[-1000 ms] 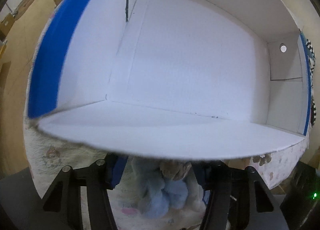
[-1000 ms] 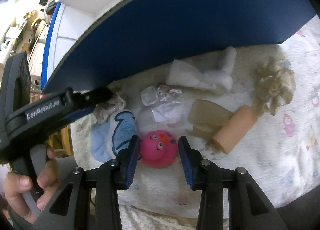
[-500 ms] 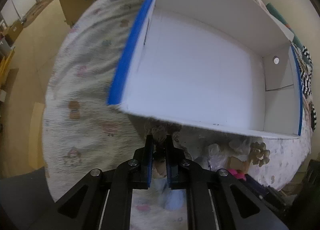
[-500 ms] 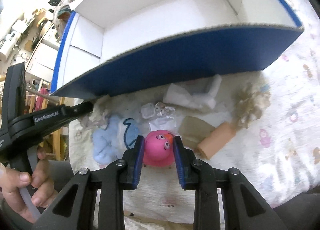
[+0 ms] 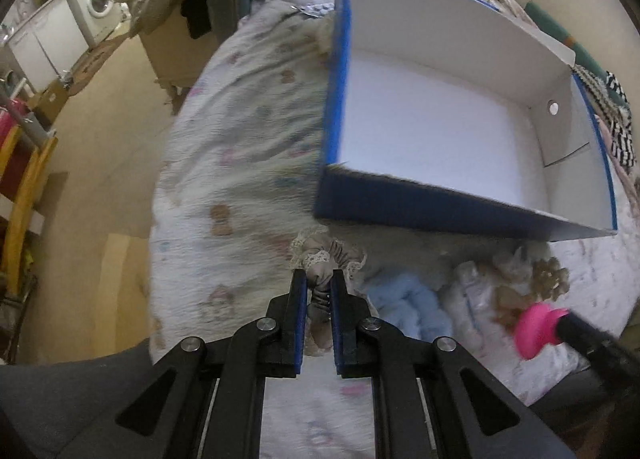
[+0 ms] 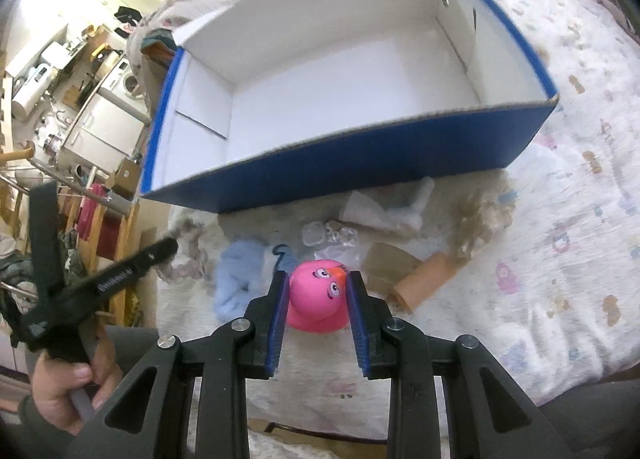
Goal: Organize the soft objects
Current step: 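Carry the pink toy and the lace scrunchie up over the open box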
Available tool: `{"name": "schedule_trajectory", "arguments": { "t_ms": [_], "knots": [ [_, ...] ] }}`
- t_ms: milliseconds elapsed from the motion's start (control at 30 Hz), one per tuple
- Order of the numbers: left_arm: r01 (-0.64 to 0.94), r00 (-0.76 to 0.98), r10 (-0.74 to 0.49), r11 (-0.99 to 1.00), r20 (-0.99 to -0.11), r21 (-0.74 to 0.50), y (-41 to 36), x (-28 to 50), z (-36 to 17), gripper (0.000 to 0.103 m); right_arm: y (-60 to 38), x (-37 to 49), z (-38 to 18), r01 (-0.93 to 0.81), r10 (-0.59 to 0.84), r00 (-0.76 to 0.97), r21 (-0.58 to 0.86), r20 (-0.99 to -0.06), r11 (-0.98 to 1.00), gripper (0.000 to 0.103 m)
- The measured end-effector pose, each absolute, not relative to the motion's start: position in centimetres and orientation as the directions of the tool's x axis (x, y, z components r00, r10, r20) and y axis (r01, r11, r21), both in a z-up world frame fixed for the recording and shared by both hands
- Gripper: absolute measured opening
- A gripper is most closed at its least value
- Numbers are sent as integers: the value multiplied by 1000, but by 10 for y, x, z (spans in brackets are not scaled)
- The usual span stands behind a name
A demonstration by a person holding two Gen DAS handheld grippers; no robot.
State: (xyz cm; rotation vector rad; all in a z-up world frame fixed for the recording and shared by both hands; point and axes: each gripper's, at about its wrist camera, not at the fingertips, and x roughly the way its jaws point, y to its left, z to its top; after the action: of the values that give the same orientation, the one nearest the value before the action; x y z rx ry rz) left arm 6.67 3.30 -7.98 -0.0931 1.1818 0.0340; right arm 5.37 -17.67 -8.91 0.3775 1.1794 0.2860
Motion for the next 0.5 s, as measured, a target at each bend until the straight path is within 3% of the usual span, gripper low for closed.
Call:
{"name": "schedule_trajectory", "arguments": {
  "t_ms": [500],
  "knots": [
    [-47,553,26,999,-833,0,-1,29,-33,10,-192,39,-34,-68,426,457,447,-781,892,31]
  ]
}}
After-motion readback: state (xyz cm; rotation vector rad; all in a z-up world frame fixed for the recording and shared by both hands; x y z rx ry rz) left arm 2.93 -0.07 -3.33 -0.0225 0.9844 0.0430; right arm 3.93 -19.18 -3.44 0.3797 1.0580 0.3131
